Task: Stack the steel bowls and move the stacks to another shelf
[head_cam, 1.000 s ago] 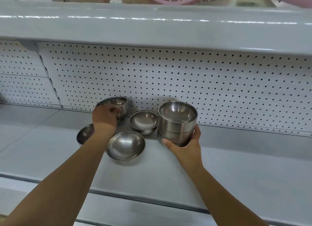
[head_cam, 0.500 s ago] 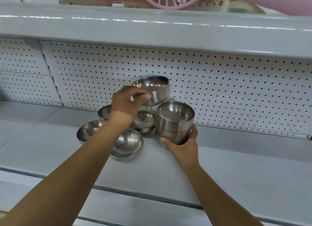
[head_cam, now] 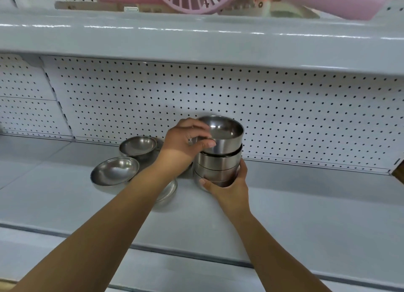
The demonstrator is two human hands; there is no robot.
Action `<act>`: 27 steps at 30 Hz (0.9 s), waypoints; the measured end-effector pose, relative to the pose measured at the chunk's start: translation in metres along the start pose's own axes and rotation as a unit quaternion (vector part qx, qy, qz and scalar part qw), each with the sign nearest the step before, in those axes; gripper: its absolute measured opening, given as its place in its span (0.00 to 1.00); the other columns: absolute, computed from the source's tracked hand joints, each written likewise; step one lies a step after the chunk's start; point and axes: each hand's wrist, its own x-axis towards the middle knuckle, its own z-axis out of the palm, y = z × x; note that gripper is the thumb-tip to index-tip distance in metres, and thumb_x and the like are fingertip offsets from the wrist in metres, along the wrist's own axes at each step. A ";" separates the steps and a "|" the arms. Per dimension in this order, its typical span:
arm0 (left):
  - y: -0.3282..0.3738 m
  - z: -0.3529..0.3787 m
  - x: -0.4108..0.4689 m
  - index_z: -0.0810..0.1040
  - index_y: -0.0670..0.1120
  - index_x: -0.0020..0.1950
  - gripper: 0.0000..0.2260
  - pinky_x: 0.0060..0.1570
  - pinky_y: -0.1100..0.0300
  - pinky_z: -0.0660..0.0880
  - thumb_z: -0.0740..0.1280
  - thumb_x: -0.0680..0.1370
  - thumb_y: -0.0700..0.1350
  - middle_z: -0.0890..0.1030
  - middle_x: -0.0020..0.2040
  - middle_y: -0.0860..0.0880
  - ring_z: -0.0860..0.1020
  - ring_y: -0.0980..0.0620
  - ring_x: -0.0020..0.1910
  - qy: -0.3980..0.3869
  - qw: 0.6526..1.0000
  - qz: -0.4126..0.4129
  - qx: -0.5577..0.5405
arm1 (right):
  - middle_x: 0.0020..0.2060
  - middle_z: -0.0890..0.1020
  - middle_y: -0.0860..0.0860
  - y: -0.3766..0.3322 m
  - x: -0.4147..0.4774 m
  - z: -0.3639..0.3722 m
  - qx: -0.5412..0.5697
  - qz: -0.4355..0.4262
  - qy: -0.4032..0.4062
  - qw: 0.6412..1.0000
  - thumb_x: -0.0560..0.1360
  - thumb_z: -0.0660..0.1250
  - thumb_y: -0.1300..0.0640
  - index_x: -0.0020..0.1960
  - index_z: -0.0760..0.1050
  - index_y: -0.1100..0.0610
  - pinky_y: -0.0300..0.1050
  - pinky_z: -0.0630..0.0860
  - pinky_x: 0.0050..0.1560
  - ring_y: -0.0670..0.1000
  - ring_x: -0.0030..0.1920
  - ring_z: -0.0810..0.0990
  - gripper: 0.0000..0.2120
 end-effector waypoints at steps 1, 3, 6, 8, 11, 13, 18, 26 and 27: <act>-0.001 0.001 0.000 0.88 0.44 0.46 0.04 0.59 0.71 0.70 0.78 0.73 0.42 0.82 0.56 0.53 0.78 0.56 0.59 -0.009 1.000 0.001 0.004 | 0.69 0.74 0.39 0.000 0.000 0.000 0.001 0.000 -0.001 1.000 0.58 0.88 0.45 0.77 0.53 0.35 0.38 0.75 0.61 0.43 0.66 0.76 0.60; -0.001 0.001 -0.001 0.87 0.45 0.46 0.04 0.58 0.72 0.70 0.78 0.73 0.41 0.82 0.57 0.52 0.78 0.56 0.60 -0.018 1.000 0.002 0.011 | 0.69 0.74 0.39 0.001 0.001 0.000 0.001 0.002 -0.002 1.000 0.56 0.87 0.43 0.77 0.54 0.34 0.43 0.77 0.64 0.44 0.67 0.77 0.59; -0.001 0.000 -0.002 0.87 0.47 0.46 0.03 0.58 0.72 0.69 0.78 0.73 0.42 0.81 0.61 0.55 0.78 0.57 0.61 -0.024 1.000 -0.001 0.018 | 0.70 0.75 0.40 0.001 0.002 0.000 0.001 0.008 -0.002 1.000 0.54 0.87 0.40 0.77 0.54 0.35 0.49 0.78 0.68 0.46 0.68 0.77 0.61; -0.002 0.000 -0.003 0.87 0.51 0.45 0.04 0.59 0.73 0.68 0.78 0.73 0.43 0.79 0.63 0.57 0.77 0.58 0.63 -0.028 0.999 -0.012 0.016 | 0.70 0.75 0.41 0.002 0.003 0.000 0.002 0.010 -0.004 1.000 0.54 0.87 0.40 0.77 0.54 0.36 0.48 0.78 0.67 0.46 0.68 0.77 0.61; -0.005 0.002 -0.007 0.85 0.58 0.48 0.09 0.62 0.71 0.70 0.78 0.74 0.45 0.75 0.68 0.59 0.73 0.60 0.68 -0.024 0.999 -0.027 -0.011 | 0.68 0.75 0.39 0.002 0.003 -0.001 0.008 0.010 -0.005 1.000 0.57 0.88 0.45 0.77 0.54 0.38 0.41 0.77 0.64 0.44 0.66 0.77 0.60; -0.006 0.005 -0.011 0.82 0.59 0.59 0.15 0.66 0.68 0.70 0.77 0.74 0.48 0.73 0.71 0.62 0.70 0.64 0.71 -0.009 0.998 -0.043 -0.036 | 0.66 0.75 0.37 0.002 0.002 -0.001 0.008 0.010 -0.004 1.000 0.57 0.88 0.46 0.77 0.55 0.38 0.39 0.77 0.63 0.42 0.65 0.77 0.59; -0.007 0.015 -0.011 0.66 0.62 0.76 0.35 0.70 0.60 0.67 0.70 0.71 0.67 0.70 0.75 0.61 0.69 0.62 0.72 0.034 0.972 -0.199 -0.121 | 0.69 0.75 0.39 0.000 0.001 -0.002 0.016 0.013 0.000 1.000 0.57 0.89 0.48 0.78 0.55 0.38 0.39 0.77 0.65 0.41 0.67 0.76 0.60; -0.019 0.027 -0.011 0.79 0.62 0.63 0.28 0.67 0.47 0.73 0.66 0.67 0.72 0.83 0.61 0.58 0.79 0.54 0.64 0.008 0.927 -0.288 -0.240 | 0.69 0.74 0.41 0.000 0.002 -0.004 0.001 0.027 0.001 1.000 0.55 0.89 0.46 0.78 0.55 0.39 0.41 0.76 0.66 0.43 0.68 0.76 0.61; -0.019 0.026 -0.012 0.79 0.61 0.64 0.28 0.65 0.49 0.74 0.66 0.68 0.72 0.83 0.60 0.58 0.79 0.54 0.63 0.009 0.925 -0.290 -0.244 | 0.69 0.74 0.41 0.000 0.002 -0.006 0.000 0.029 -0.004 1.000 0.56 0.89 0.46 0.78 0.55 0.40 0.41 0.76 0.65 0.44 0.68 0.76 0.61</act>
